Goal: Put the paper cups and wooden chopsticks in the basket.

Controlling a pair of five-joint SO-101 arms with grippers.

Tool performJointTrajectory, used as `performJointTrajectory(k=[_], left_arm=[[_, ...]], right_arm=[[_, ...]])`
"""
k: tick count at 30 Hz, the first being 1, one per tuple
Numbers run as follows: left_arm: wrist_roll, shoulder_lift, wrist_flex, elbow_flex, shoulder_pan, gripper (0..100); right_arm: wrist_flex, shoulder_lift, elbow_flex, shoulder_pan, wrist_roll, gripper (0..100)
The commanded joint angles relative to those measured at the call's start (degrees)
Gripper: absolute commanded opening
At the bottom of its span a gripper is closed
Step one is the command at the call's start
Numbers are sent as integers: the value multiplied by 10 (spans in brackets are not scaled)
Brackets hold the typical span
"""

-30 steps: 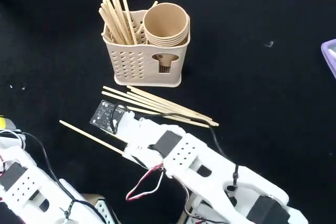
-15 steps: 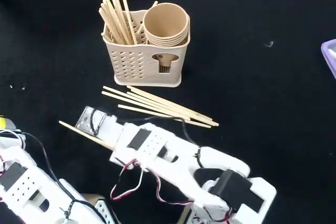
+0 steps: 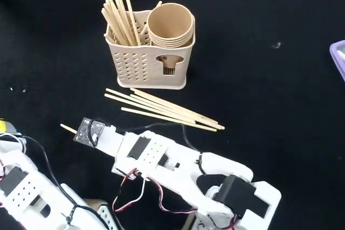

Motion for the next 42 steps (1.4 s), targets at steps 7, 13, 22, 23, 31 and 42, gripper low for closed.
performJointTrajectory(k=[7, 13, 22, 23, 31, 42], left_arm=[[3, -8, -10, -25, -1, 253], [3, -8, -10, -25, -1, 253], [3, -8, -10, -25, -1, 253], [3, -8, -10, -25, -1, 253], [3, -8, -10, -25, -1, 253], [3, -8, -10, -25, -1, 253]], right_arm=[[2, -2, -29, 2, 0, 178], [3, -3, -30, 23, 0, 317], [1, 12, -17, -13, 33, 283], [3, 21, -24, -13, 31, 282], [99, 125, -135, -13, 33, 159], [80, 60, -82, -10, 33, 11]])
